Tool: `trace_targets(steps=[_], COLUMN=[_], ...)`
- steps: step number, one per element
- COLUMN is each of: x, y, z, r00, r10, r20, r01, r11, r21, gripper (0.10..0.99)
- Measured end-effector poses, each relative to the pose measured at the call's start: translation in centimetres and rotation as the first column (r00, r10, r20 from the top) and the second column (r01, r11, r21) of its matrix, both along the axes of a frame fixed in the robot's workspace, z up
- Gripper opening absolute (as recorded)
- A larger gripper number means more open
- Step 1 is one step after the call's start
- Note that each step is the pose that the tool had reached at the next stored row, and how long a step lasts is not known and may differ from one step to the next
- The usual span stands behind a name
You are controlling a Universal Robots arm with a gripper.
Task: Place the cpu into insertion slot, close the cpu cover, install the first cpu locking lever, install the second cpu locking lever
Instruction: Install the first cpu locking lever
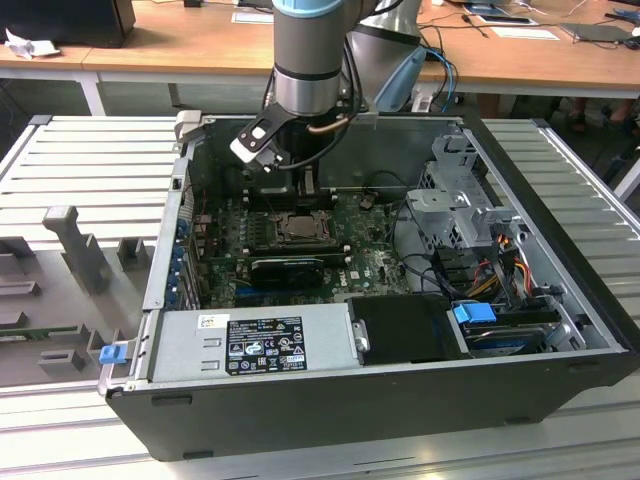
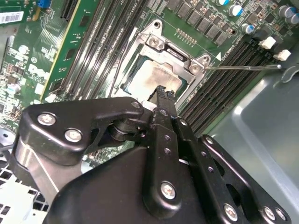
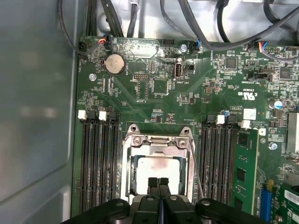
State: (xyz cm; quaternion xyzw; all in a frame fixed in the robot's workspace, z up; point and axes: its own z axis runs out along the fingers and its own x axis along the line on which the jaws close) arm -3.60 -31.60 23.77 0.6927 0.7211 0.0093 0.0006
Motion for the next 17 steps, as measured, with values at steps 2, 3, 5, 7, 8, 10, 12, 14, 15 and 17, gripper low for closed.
trace_targets(steps=[2, 3, 5, 7, 8, 10, 12, 14, 15, 17], x=[0.0, 0.0, 0.0, 0.0, 0.0, 0.0, 0.0, 0.0, 0.0, 0.0], y=[0.0, 0.0, 0.0, 0.0, 0.0, 0.0, 0.0, 0.0, 0.0, 0.0], z=[0.49, 0.67, 1.68, 2.56, 2.77, 2.95, 2.95, 2.96, 2.96, 2.95], r00=[1.0, 1.0, 1.0, 1.0, 1.0, 1.0, 1.0, 0.9987, 0.9972, 0.9937], r10=[0.0, 0.0, 0.0, 0.0, 0.0, 0.0, 0.006, 0.05, 0.075, 0.112], r20=[0.0, 0.0, 0.0001, 0.0, 0.0, 0.0001, 0.0002, 0.0, 0.0, 0.0], r01=[0.0, 0.0, 0.0, 0.0, 0.0, 0.0, -0.006, -0.05, -0.075, -0.112], r11=[1.0, 1.0, 1.0, 1.0, 1.0, 0.9999, 0.9999, 0.9987, 0.9971, 0.9937], r21=[-0.002, -0.003, -0.005, -0.009, -0.01, -0.012, -0.012, -0.012, -0.012, -0.012], gripper=[0.106, 0.106, 0.106, 0.106, 0.106, 0.106, 0.106, 0.106, 0.106, 0.106])
